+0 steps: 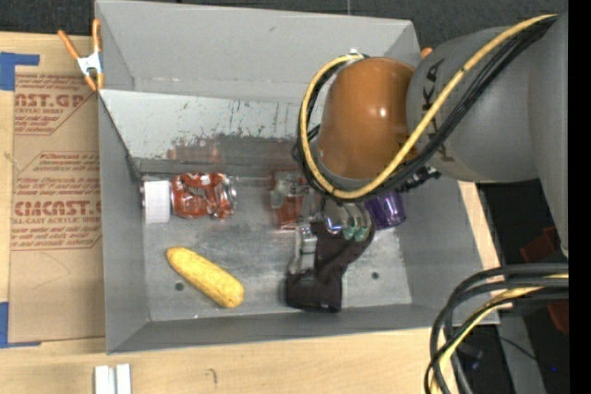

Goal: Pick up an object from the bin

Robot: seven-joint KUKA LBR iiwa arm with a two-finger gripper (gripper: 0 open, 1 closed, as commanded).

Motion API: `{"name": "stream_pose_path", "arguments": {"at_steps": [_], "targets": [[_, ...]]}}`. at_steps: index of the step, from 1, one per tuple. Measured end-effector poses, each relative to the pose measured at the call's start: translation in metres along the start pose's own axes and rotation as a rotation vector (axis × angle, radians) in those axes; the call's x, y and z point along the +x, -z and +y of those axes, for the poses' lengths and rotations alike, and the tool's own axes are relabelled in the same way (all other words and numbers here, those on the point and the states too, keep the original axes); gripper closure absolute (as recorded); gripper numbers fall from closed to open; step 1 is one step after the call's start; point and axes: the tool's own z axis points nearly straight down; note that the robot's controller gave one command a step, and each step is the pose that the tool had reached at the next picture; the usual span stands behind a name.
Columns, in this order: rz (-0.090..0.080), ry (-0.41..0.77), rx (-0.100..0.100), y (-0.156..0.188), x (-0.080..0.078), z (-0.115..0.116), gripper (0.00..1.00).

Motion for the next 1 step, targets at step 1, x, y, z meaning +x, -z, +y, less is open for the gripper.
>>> {"name": "stream_pose_path", "arguments": {"at_steps": [1], "targets": [[0.003,0.074,0.000,-0.0515,-0.0007,-0.0373,0.00]]}}
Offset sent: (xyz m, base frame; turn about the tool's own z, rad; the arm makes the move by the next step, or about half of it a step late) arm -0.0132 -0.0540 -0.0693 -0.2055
